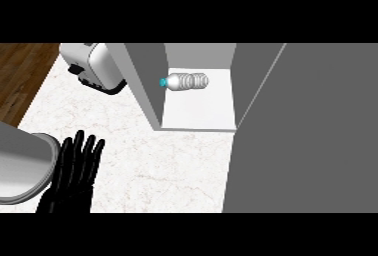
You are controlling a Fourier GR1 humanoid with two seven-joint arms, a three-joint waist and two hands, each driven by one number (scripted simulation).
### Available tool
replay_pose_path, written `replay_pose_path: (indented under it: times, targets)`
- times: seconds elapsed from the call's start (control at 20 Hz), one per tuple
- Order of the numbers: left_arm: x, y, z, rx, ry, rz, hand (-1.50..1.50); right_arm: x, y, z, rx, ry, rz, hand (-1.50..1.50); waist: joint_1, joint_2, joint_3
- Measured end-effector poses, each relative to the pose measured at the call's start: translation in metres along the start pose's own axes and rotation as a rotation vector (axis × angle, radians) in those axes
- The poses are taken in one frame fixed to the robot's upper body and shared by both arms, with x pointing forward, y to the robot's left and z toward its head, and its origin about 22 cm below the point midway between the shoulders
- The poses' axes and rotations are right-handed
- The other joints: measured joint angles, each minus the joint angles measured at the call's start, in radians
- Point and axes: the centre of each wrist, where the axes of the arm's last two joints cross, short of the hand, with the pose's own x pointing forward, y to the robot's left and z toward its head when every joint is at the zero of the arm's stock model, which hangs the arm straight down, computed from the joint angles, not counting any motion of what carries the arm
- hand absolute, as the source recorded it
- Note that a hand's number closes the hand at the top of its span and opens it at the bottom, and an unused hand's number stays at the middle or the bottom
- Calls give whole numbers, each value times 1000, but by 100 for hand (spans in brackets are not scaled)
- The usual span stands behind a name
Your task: Pick up the bottled water, place it into the cabinet and close the cabinet
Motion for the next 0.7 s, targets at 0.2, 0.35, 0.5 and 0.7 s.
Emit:
replay_pose_path:
  times: [0.2, 0.35, 0.5, 0.7]
  targets:
    - [7, 8, 4, -2, -3, -2, -150, 6, -1, -12, 47, 9, 48, 150, 8, -3, 0]
    - [11, 17, 4, 2, -10, -4, -150, 10, 0, -26, 96, -2, 90, 150, 12, -2, 0]
    - [15, 24, 7, 4, -9, -2, -150, 16, 2, -39, 146, -24, 137, 150, 16, -3, -3]
    - [17, 33, 10, 8, -8, -2, -150, 21, 6, -51, 205, -26, 198, 150, 14, -1, -4]
